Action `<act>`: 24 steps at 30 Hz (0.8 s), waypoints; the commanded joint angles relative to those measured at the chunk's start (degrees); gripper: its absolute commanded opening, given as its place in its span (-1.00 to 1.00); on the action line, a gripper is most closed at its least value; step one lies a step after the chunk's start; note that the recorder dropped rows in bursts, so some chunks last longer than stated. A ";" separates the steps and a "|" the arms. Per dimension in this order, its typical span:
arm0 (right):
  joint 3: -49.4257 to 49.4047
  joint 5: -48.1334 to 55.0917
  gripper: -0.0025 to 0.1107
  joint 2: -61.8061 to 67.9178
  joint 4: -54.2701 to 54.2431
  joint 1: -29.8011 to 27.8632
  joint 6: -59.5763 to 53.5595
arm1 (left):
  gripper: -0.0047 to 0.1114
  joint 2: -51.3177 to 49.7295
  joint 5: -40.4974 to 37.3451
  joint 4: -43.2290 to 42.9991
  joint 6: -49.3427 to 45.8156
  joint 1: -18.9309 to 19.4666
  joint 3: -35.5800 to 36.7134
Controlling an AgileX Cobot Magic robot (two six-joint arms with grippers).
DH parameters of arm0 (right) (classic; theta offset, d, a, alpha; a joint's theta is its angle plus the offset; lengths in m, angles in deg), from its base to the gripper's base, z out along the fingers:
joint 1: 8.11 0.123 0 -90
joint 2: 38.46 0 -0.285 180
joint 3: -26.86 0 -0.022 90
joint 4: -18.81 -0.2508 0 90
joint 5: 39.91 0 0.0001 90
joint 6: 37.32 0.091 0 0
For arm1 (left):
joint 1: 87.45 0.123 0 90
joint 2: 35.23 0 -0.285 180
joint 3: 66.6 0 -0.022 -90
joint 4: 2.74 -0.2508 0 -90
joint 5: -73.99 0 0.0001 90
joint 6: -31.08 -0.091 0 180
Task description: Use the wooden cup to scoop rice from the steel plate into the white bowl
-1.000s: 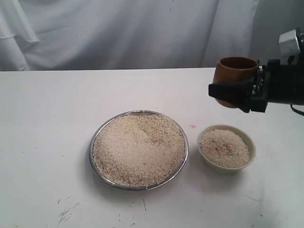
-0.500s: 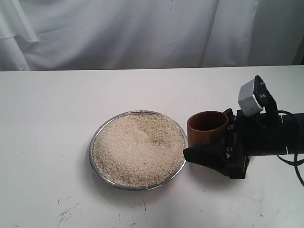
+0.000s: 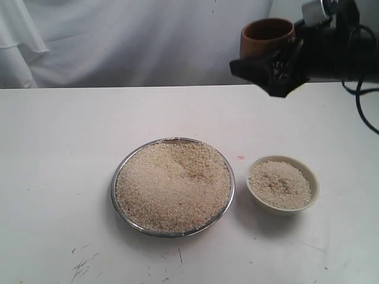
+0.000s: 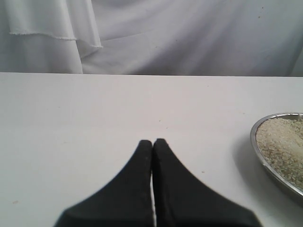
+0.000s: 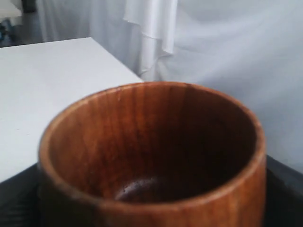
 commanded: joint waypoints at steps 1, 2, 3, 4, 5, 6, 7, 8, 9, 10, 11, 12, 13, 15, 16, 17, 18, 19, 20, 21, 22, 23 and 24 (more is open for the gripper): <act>5.07 -4.41 -0.96 -0.33 -1.65 -0.43 -0.41 | -0.92 0.29 0.36 0.04 0.18 -0.09 0.26; 5.51 -4.41 -0.96 -0.33 -2.21 -0.43 -0.41 | -0.92 0.29 0.36 0.04 0.18 -0.09 0.26; 6.08 -4.17 -0.96 -0.23 -2.50 -0.43 -0.41 | -0.92 0.29 0.36 0.04 0.18 -0.09 0.26; 6.48 -3.77 -0.96 0.16 -3.16 -0.43 -0.41 | -0.92 0.29 0.36 0.04 0.18 -0.09 0.26; 7.06 -2.49 -0.96 0.50 -3.56 -0.43 -0.41 | -0.92 0.29 0.36 0.04 0.18 -0.09 0.26; 7.37 -0.73 -0.96 1.10 -3.56 -1.25 -0.41 | -0.92 0.29 0.36 0.04 0.18 -0.09 0.26; 7.77 0.65 -0.96 1.52 -3.56 -1.89 -0.41 | -0.92 0.29 0.36 0.04 0.18 -0.09 0.26; 7.88 1.34 -0.96 1.86 -3.56 -2.17 -0.41 | -0.92 0.29 0.36 0.04 0.18 -0.09 0.26; 7.98 1.88 -0.96 2.33 -3.56 -2.17 -0.41 | -0.92 0.29 0.36 0.04 0.18 -0.09 0.26; 8.10 2.51 -0.96 2.90 -3.56 -2.17 -0.41 | -0.92 0.29 0.36 0.04 0.18 -0.09 0.26; 8.10 3.50 -0.96 3.60 -3.56 -2.17 -0.41 | -0.92 0.29 0.36 0.04 0.18 -0.09 0.26; 8.10 4.45 -0.96 4.43 -3.56 -2.17 -0.41 | -0.92 0.29 0.36 0.04 0.18 -0.09 0.26; 8.10 4.62 -0.96 5.22 -3.56 -2.30 -0.41 | -0.92 0.29 0.36 0.04 0.18 -0.09 0.26; 9.20 4.62 -0.96 6.84 -2.92 -2.31 0.07 | -0.92 0.29 0.36 0.04 0.18 -0.09 0.26; 10.26 4.62 -0.96 7.91 -1.98 -2.31 0.80 | -0.92 0.29 0.36 0.04 0.18 -0.09 0.26; 11.31 4.62 -0.96 8.85 -1.51 -2.31 1.12 | -0.92 0.29 0.36 0.04 0.18 -0.09 0.26; 12.74 4.39 -0.96 10.15 -1.35 -2.31 1.23 | -0.92 0.29 0.36 0.04 0.18 -0.09 0.26; 14.29 4.19 -0.96 11.50 -1.63 -2.15 1.23 | -0.92 0.29 0.36 0.04 0.18 -0.09 0.26; 15.60 3.89 -0.96 12.80 -1.74 -2.03 1.38 | -0.92 0.29 0.36 0.04 0.18 -0.09 0.26; 17.42 3.01 -0.96 14.06 -1.74 -2.03 1.99 | -0.92 0.29 0.36 0.04 0.18 -0.09 0.26; 19.29 1.48 -0.96 15.28 -1.74 -2.03 3.36 | -0.92 0.29 0.36 0.04 0.18 -0.09 0.26; 21.16 -0.59 -0.96 16.40 -1.74 -2.03 5.08 | -0.92 0.29 0.36 0.04 0.18 -0.09 0.26; 22.99 -2.63 -0.96 17.17 -1.30 -2.03 6.82 | -0.92 0.29 0.36 0.04 0.18 -0.09 0.26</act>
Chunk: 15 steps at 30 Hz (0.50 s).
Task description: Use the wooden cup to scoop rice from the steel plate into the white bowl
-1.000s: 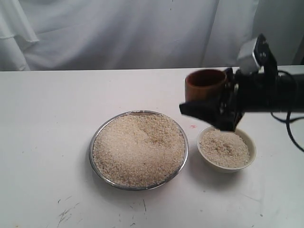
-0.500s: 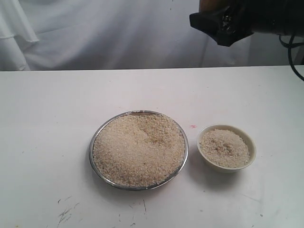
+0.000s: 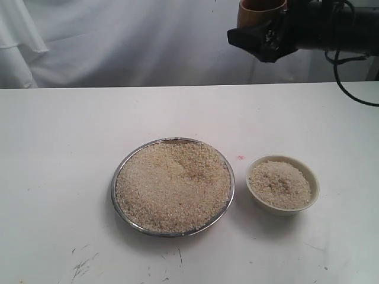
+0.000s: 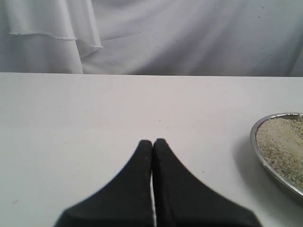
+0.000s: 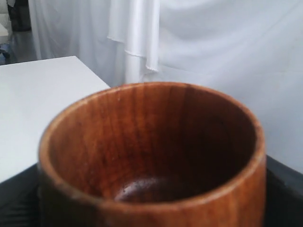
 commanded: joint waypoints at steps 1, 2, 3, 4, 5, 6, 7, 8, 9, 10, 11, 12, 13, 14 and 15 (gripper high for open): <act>8.44 -7.82 -0.96 4.17 1.03 -0.05 7.59 | -0.92 0.29 0.36 0.04 0.18 -0.09 0.26; 10.41 -10.60 -0.96 5.00 2.77 -0.05 10.86 | -0.92 0.29 0.36 0.04 0.18 -0.09 0.26; 11.85 -13.21 -0.96 5.62 4.20 -0.05 13.37 | -0.92 0.29 0.36 0.04 0.18 -0.09 0.26; 13.53 -15.28 -0.96 6.11 6.01 -0.05 16.06 | -0.92 0.29 0.36 0.04 0.18 -0.09 0.26; 15.09 -16.76 -0.96 6.55 8.17 -0.05 18.35 | -0.92 0.29 0.36 0.04 0.18 -0.09 0.26; 16.28 -17.87 -0.96 6.80 10.25 -0.05 21.07 | -0.92 0.29 0.36 0.04 0.18 -0.09 0.26; 17.69 -19.65 -0.96 6.91 12.96 -0.05 24.40 | -0.92 0.29 0.36 0.04 0.18 -0.09 0.26; 19.02 -21.67 -0.96 7.04 15.96 -0.05 28.22 | -0.92 0.29 0.36 0.04 0.18 -0.09 0.26; 20.33 -23.53 -0.96 7.04 19.21 -0.05 31.70 | -0.92 0.29 0.36 0.04 0.18 -0.09 0.26; 21.55 -26.67 -0.96 7.04 23.54 -0.05 37.75 | -0.92 0.29 0.36 0.04 0.18 -0.09 0.26; 22.78 -30.52 -0.96 7.04 28.48 -0.05 45.93 | -0.92 0.29 0.36 0.04 0.18 -0.09 0.26; 23.57 -34.11 -0.96 7.04 33.09 -0.05 53.32 | -0.92 0.29 0.36 0.04 0.18 -0.09 0.26; 24.49 -37.24 -0.96 7.04 41.70 -0.05 65.78 | -0.92 0.29 0.36 0.04 0.18 -0.09 0.26; 24.72 -40.44 -0.96 6.93 47.84 0.23 74.35 | -0.92 0.29 0.36 0.04 0.18 -0.09 0.26; 24.72 -42.84 -0.96 6.92 54.00 0.75 83.10 | -0.92 0.29 0.36 0.04 0.18 -0.09 0.26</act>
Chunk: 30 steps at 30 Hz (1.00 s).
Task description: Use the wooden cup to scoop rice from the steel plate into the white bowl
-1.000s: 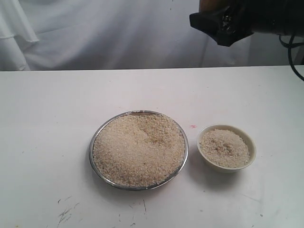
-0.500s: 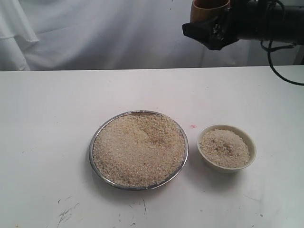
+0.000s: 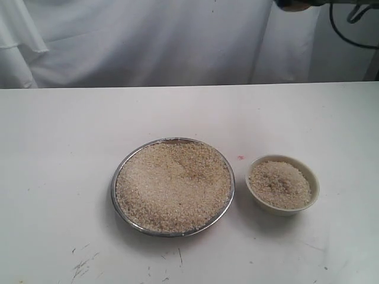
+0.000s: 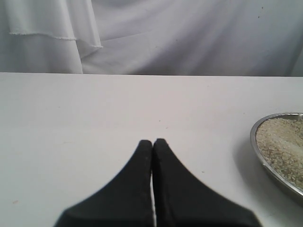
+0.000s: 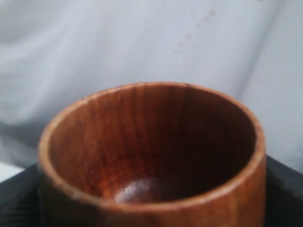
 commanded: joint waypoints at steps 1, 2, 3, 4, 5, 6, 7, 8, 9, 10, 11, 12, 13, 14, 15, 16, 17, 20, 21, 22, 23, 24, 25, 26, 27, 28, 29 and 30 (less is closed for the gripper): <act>2.07 -13.27 -0.96 -0.67 29.55 1.38 37.50 | -0.92 0.29 0.36 0.04 0.18 -0.09 0.26; 2.07 -13.29 -0.96 -0.67 32.02 2.19 38.85 | -0.92 0.29 0.36 0.04 0.18 -0.09 0.26; 2.07 -13.06 -0.96 -0.80 32.90 2.85 38.15 | -0.92 0.29 0.36 0.04 0.18 -0.09 0.26; 1.91 -12.67 -0.96 -0.80 33.02 3.80 36.42 | -0.92 0.29 0.36 0.04 0.18 -0.09 0.26; 1.44 -13.05 -0.96 -0.80 33.02 4.39 35.90 | -0.92 0.29 0.36 0.04 0.18 -0.09 0.26; 0.55 -14.18 -0.96 -0.80 33.02 4.90 35.80 | -0.92 0.29 0.36 0.04 0.18 -0.09 0.26; -0.51 -15.29 -0.96 -0.80 33.86 5.63 36.78 | -0.92 0.29 0.36 0.04 0.18 -0.09 0.26; -1.50 -16.29 -0.96 -0.80 36.32 5.98 39.35 | -0.92 0.29 0.36 0.04 0.18 -0.09 0.26; -2.37 -17.40 -0.96 -0.80 40.38 6.42 44.86 | -0.92 0.29 0.36 0.04 0.18 -0.09 0.26; -4.06 -19.39 -0.96 -0.93 48.77 6.86 52.58 | -0.92 0.29 0.36 0.04 0.18 -0.09 0.26; -5.38 -21.05 -0.96 -1.03 55.18 7.38 61.19 | -0.92 0.29 0.36 0.04 0.18 -0.09 0.26; -7.13 -22.91 -0.96 -1.46 62.93 8.06 69.59 | -0.92 0.29 0.36 0.04 0.18 -0.09 0.26; -9.15 -25.40 -0.96 -1.92 69.30 8.72 76.19 | -0.92 0.29 0.36 0.04 0.18 -0.09 0.26; -10.99 -27.87 -0.96 -2.61 73.25 9.31 79.98 | -0.92 0.29 0.36 0.04 0.18 -0.09 0.26; -13.43 -31.15 -0.96 -3.38 76.87 10.04 82.91 | -0.92 0.29 0.36 0.04 0.18 -0.09 0.26; -15.86 -33.97 -0.96 -4.30 79.12 10.77 84.10 | -0.92 0.29 0.36 0.04 0.18 -0.09 0.26; -18.27 -35.67 -0.96 -5.12 80.24 11.34 84.31 | -0.92 0.29 0.36 0.04 0.18 -0.09 0.26; -25.20 -41.23 -0.96 -7.92 83.51 12.62 84.31 | -0.92 0.29 0.36 0.04 0.18 -0.09 0.26; -27.80 -43.36 -0.96 -8.80 85.47 12.62 84.58 | -0.92 0.29 0.36 0.04 0.18 -0.09 0.26; -30.37 -45.68 -0.96 -9.65 87.94 12.62 86.06 | -0.92 0.29 0.36 0.04 0.18 -0.09 0.26; -32.90 -47.92 -0.96 -10.35 90.22 12.45 88.30 | -0.92 0.29 0.36 0.04 0.18 -0.09 0.26; -34.81 -49.81 -0.96 -10.98 92.74 11.97 90.58 | -0.92 0.29 0.36 0.04 0.18 -0.09 0.26; -37.12 -52.15 -0.96 -11.67 96.68 11.46 93.21 | -0.92 0.29 0.36 0.04 0.18 -0.09 0.26; -39.31 -54.48 -0.96 -12.39 100.86 10.90 95.55 | -0.92 0.29 0.36 0.04 0.18 -0.09 0.26; -41.34 -56.51 -0.96 -13.12 105.08 10.48 97.10 | -0.92 0.29 0.36 0.04 0.18 -0.09 0.26; -43.20 -58.88 -0.96 -13.69 109.10 9.95 98.64 | -0.92 0.29 0.36 0.04 0.18 -0.09 0.26; -44.87 -61.09 -0.96 -14.25 112.55 9.52 99.45 | -0.92 0.29 0.36 0.04 0.18 -0.09 0.26; -46.13 -62.88 -0.96 -14.55 114.55 9.24 99.62 | -0.92 0.29 0.36 0.04 0.18 -0.09 0.26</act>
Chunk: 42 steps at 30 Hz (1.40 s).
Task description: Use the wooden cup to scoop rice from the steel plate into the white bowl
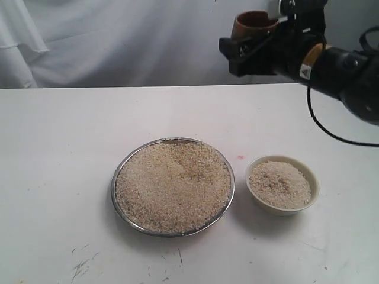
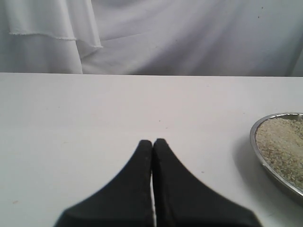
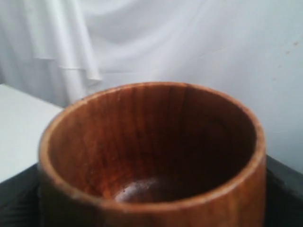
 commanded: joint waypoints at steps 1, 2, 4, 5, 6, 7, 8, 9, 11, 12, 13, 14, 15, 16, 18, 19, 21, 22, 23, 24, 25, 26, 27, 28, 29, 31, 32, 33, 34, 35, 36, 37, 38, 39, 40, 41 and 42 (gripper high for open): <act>-7.11 -11.07 -0.96 -2.96 14.35 -2.13 4.28 | -0.92 0.29 0.36 0.04 0.18 -0.09 0.26; -8.45 -12.27 -0.96 -3.45 15.96 -2.48 4.64 | -0.92 0.29 0.36 0.04 0.18 -0.09 0.26; -10.75 -14.24 -0.96 -4.17 18.20 -3.53 5.74 | -0.92 0.29 0.36 0.04 0.18 -0.09 0.26; -12.03 -15.90 -0.96 -4.46 19.46 -4.07 5.77 | -0.92 0.29 0.36 0.04 0.18 -0.09 0.26; -13.03 -17.63 -0.96 -4.86 20.80 -4.64 5.87 | -0.92 0.29 0.36 0.04 0.18 -0.09 0.26; -14.29 -19.90 -0.96 -5.01 21.99 -5.27 5.99 | -0.92 0.29 0.36 0.04 0.18 -0.09 0.26; -15.53 -22.50 -0.96 -5.09 22.97 -5.95 5.99 | -0.92 0.29 0.36 0.04 0.18 -0.09 0.26; -16.62 -25.19 -0.96 -5.09 23.65 -6.50 5.99 | -0.92 0.29 0.36 0.04 0.18 -0.09 0.26; -18.36 -29.27 -0.96 -5.09 25.85 -7.56 5.31 | -0.92 0.29 0.36 0.04 0.18 -0.09 0.26; -18.86 -30.33 -0.96 -5.09 26.85 -7.97 4.58 | -0.92 0.29 0.36 0.04 0.18 -0.09 0.26; -19.45 -31.10 -0.96 -5.09 28.91 -8.20 3.76 | -0.92 0.29 0.36 0.04 0.18 -0.09 0.26; -19.75 -31.13 -0.96 -5.09 30.54 -8.21 3.08 | -0.92 0.29 0.36 0.04 0.18 -0.09 0.26; -20.02 -31.13 -0.96 -5.09 32.19 -8.21 2.76 | -0.92 0.29 0.36 0.04 0.18 -0.09 0.26; -20.30 -31.13 -0.96 -5.09 34.42 -8.21 2.52 | -0.92 0.29 0.36 0.04 0.18 -0.09 0.26; -20.89 -31.13 -0.96 -4.87 38.25 -8.21 2.63 | -0.92 0.29 0.36 0.04 0.18 -0.09 0.26; -21.28 -31.50 -0.96 -4.75 39.68 -8.21 2.76 | -0.92 0.29 0.36 0.04 0.18 -0.09 0.26; -22.25 -32.52 -0.96 -4.36 41.32 -8.21 2.64 | -0.92 0.29 0.36 0.04 0.18 -0.09 0.26; -22.80 -32.96 -0.96 -3.77 41.77 -8.21 2.06 | -0.92 0.29 0.36 0.04 0.18 -0.09 0.26; -23.12 -33.73 -0.96 -3.17 42.18 -8.21 1.26 | -0.92 0.29 0.36 0.04 0.18 -0.09 0.26; -23.70 -33.97 -0.96 -2.21 42.31 -8.21 -0.82 | -0.92 0.29 0.36 0.04 0.18 -0.09 0.26; -24.02 -33.97 -0.96 -1.37 42.31 -8.21 -2.97 | -0.92 0.29 0.36 0.04 0.18 -0.09 0.26; -24.13 -33.97 -0.96 -0.18 42.31 -8.21 -4.33 | -0.92 0.29 0.36 0.04 0.18 -0.09 0.26; -24.13 -33.97 -0.96 1.05 42.19 -8.21 -4.74 | -0.92 0.29 0.36 0.04 0.18 -0.09 0.26; -24.13 -33.97 -0.96 2.32 42.19 -8.21 -4.73 | -0.92 0.29 0.36 0.04 0.18 -0.09 0.26; -24.13 -33.97 -0.96 4.54 42.06 -8.21 -4.73 | -0.92 0.29 0.36 0.04 0.18 -0.09 0.26; -24.13 -33.97 -0.96 6.88 42.77 -8.21 -4.73 | -0.92 0.29 0.36 0.04 0.18 -0.09 0.26; -24.13 -33.97 -0.96 7.27 42.91 -8.21 -4.73 | -0.92 0.29 0.36 0.04 0.18 -0.09 0.26; -24.13 -33.97 -0.96 7.65 43.34 -8.21 -4.61 | -0.92 0.29 0.36 0.04 0.18 -0.09 0.26; -24.13 -33.97 -0.96 7.65 44.23 -8.21 -4.61 | -0.92 0.29 0.36 0.04 0.18 -0.09 0.26; -24.13 -33.97 -0.96 7.65 46.85 -8.21 -4.61 | -0.92 0.29 0.36 0.04 0.18 -0.09 0.26; -24.13 -33.97 -0.96 7.65 48.21 -8.21 -4.61 | -0.92 0.29 0.36 0.04 0.18 -0.09 0.26; -24.13 -33.97 -0.96 7.76 49.98 -8.21 -4.52 | -0.92 0.29 0.36 0.04 0.18 -0.09 0.26; -24.18 -33.97 -0.96 7.89 50.99 -8.21 -4.52 | -0.92 0.29 0.36 0.04 0.18 -0.09 0.26; -24.18 -33.97 -0.96 8.22 52.35 -8.21 -4.52 | -0.92 0.29 0.36 0.04 0.18 -0.09 0.26; -24.18 -33.97 -0.96 8.61 52.91 -8.21 -4.52 | -0.92 0.29 0.36 0.04 0.18 -0.09 0.26; -24.18 -33.97 -0.96 9.31 53.06 -8.21 -4.64 | -0.92 0.29 0.36 0.04 0.18 -0.09 0.26; -24.18 -33.97 -0.96 10.15 53.06 -8.21 -5.55 | -0.92 0.29 0.36 0.04 0.18 -0.09 0.26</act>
